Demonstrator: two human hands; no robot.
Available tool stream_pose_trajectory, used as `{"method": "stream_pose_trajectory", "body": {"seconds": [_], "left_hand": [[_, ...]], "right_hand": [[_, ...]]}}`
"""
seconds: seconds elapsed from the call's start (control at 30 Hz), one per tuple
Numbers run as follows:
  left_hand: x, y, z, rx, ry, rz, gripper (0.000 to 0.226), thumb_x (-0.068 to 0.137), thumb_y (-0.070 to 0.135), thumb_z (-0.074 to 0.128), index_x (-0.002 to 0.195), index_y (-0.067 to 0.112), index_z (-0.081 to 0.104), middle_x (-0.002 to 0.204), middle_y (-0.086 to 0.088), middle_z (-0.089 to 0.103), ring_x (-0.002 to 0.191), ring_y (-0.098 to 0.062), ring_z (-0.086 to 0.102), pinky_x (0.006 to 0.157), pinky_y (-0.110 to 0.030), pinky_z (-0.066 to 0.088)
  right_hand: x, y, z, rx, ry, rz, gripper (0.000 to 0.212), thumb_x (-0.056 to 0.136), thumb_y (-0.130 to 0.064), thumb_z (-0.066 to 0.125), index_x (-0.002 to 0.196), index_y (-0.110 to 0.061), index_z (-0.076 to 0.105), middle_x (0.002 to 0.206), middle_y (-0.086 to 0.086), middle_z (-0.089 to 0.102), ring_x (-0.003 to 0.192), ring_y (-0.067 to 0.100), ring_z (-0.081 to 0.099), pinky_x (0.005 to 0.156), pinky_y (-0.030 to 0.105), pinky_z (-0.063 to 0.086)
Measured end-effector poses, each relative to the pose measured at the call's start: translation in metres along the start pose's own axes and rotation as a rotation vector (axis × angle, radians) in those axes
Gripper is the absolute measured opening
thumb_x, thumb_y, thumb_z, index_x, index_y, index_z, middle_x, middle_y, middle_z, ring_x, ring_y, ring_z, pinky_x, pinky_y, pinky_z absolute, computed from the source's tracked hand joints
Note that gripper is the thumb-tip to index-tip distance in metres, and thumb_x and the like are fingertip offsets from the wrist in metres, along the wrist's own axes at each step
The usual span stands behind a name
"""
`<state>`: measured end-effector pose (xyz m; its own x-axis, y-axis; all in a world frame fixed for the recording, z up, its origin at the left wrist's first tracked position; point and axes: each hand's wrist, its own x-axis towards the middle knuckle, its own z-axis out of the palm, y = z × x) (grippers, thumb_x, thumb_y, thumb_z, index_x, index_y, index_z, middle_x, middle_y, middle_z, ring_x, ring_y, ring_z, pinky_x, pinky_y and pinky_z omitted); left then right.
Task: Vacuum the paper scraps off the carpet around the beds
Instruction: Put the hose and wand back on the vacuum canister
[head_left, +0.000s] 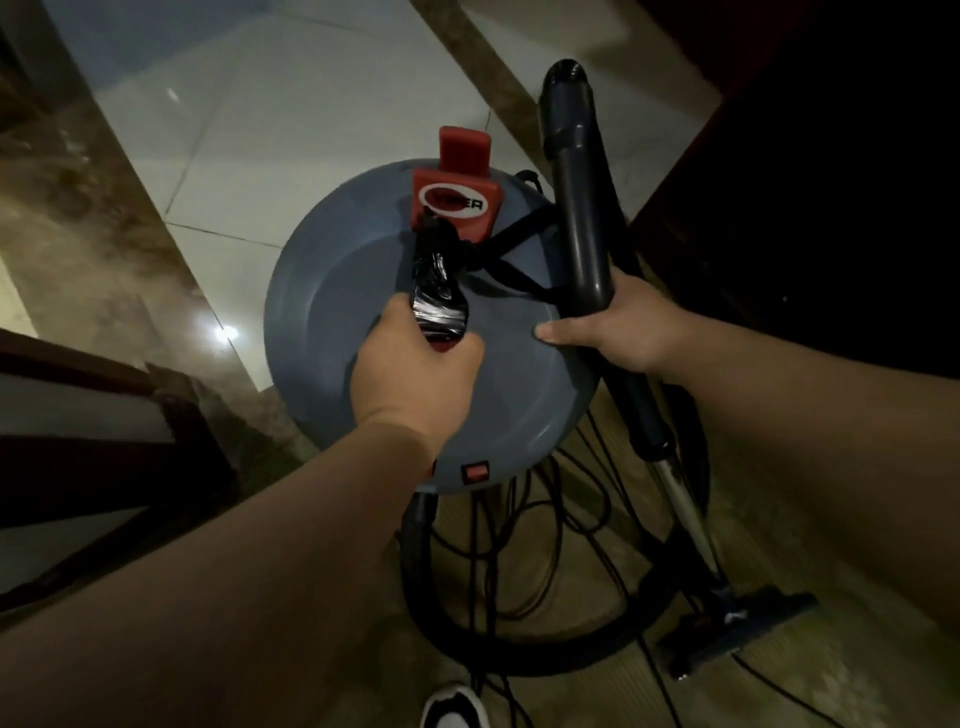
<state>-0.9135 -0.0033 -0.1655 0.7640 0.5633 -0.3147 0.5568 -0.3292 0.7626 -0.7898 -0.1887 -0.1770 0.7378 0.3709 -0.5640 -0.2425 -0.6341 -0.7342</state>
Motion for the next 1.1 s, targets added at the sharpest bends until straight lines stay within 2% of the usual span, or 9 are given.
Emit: {"method": "stream_pose_trajectory", "body": {"seconds": [0.07, 0.17, 0.27, 0.4, 0.57, 0.73, 0.9, 1.03, 1.1], "left_hand": [[0.025, 0.009, -0.001, 0.037, -0.001, 0.031, 0.027, 0.085, 0.038, 0.066, 0.104, 0.025, 0.053, 0.093, 0.008, 0.06, 0.089, -0.024, 0.06, 0.085, -0.044, 0.054], [0.068, 0.025, 0.0, 0.051, 0.003, 0.085, 0.027, 0.086, 0.039, 0.065, 0.104, 0.025, 0.05, 0.091, 0.006, 0.058, 0.092, -0.026, 0.06, 0.087, -0.045, 0.053], [0.108, 0.042, 0.007, 0.059, 0.022, 0.134, 0.027, 0.087, 0.038, 0.065, 0.103, 0.022, 0.05, 0.088, 0.006, 0.057, 0.091, -0.026, 0.06, 0.083, -0.043, 0.053], [0.171, 0.072, 0.011, 0.106, -0.028, 0.16, 0.029, 0.089, 0.039, 0.062, 0.109, 0.022, 0.05, 0.09, 0.007, 0.056, 0.09, -0.026, 0.059, 0.079, -0.041, 0.049], [0.263, 0.113, 0.019, 0.168, -0.062, 0.225, 0.033, 0.089, 0.042, 0.059, 0.114, 0.025, 0.048, 0.088, 0.009, 0.055, 0.08, -0.019, 0.055, 0.072, -0.037, 0.042], [0.352, 0.158, 0.042, 0.17, -0.099, 0.307, 0.031, 0.088, 0.042, 0.059, 0.111, 0.023, 0.05, 0.086, 0.011, 0.054, 0.075, -0.01, 0.053, 0.07, -0.036, 0.044], [0.427, 0.207, 0.066, 0.158, -0.2, 0.383, 0.029, 0.09, 0.041, 0.062, 0.109, 0.023, 0.05, 0.087, 0.009, 0.056, 0.086, -0.02, 0.057, 0.074, -0.035, 0.047], [0.47, 0.237, 0.083, 0.177, -0.304, 0.406, 0.024, 0.088, 0.04, 0.063, 0.103, 0.027, 0.048, 0.083, 0.015, 0.053, 0.084, -0.019, 0.056, 0.076, -0.033, 0.048], [0.491, 0.251, 0.091, 0.194, -0.346, 0.417, 0.023, 0.087, 0.041, 0.061, 0.099, 0.03, 0.046, 0.085, 0.014, 0.055, 0.086, -0.021, 0.059, 0.076, -0.034, 0.05]], "right_hand": [[0.018, -0.01, -0.005, 0.014, 0.03, 0.005, 0.085, 0.076, -0.035, 0.094, 0.149, -0.03, 0.052, 0.131, -0.01, 0.064, 0.115, 0.011, 0.062, 0.091, 0.023, 0.048], [0.055, -0.024, -0.016, 0.033, 0.09, 0.0, 0.091, 0.072, -0.042, 0.096, 0.15, -0.029, 0.052, 0.132, -0.009, 0.065, 0.118, 0.013, 0.064, 0.101, 0.029, 0.051], [0.085, -0.041, -0.031, 0.055, 0.117, 0.007, 0.091, 0.073, -0.04, 0.096, 0.151, -0.027, 0.051, 0.133, -0.008, 0.065, 0.117, 0.012, 0.063, 0.104, 0.03, 0.051], [0.122, -0.066, -0.051, 0.144, 0.204, 0.033, 0.064, 0.081, -0.032, 0.091, 0.133, -0.027, 0.054, 0.112, -0.012, 0.062, 0.108, 0.012, 0.062, 0.094, 0.026, 0.05], [0.186, -0.095, -0.076, 0.21, 0.292, 0.031, 0.077, 0.081, -0.034, 0.091, 0.147, -0.021, 0.053, 0.129, -0.004, 0.064, 0.12, 0.017, 0.063, 0.098, 0.027, 0.051], [0.251, -0.114, -0.115, 0.264, 0.381, 0.071, 0.077, 0.082, -0.037, 0.09, 0.147, -0.024, 0.051, 0.13, -0.004, 0.064, 0.117, 0.017, 0.063, 0.102, 0.03, 0.052], [0.304, -0.132, -0.151, 0.335, 0.481, 0.126, 0.078, 0.078, -0.045, 0.091, 0.146, -0.029, 0.056, 0.128, -0.005, 0.07, 0.114, 0.018, 0.068, 0.103, 0.038, 0.056], [0.331, -0.144, -0.175, 0.372, 0.557, 0.192, 0.07, 0.081, -0.04, 0.089, 0.143, -0.028, 0.058, 0.122, -0.007, 0.072, 0.108, 0.014, 0.07, 0.096, 0.034, 0.057], [0.343, -0.151, -0.186, 0.42, 0.556, 0.229, 0.055, 0.085, -0.034, 0.088, 0.133, -0.031, 0.061, 0.115, -0.011, 0.072, 0.103, 0.007, 0.07, 0.088, 0.024, 0.059]]}}
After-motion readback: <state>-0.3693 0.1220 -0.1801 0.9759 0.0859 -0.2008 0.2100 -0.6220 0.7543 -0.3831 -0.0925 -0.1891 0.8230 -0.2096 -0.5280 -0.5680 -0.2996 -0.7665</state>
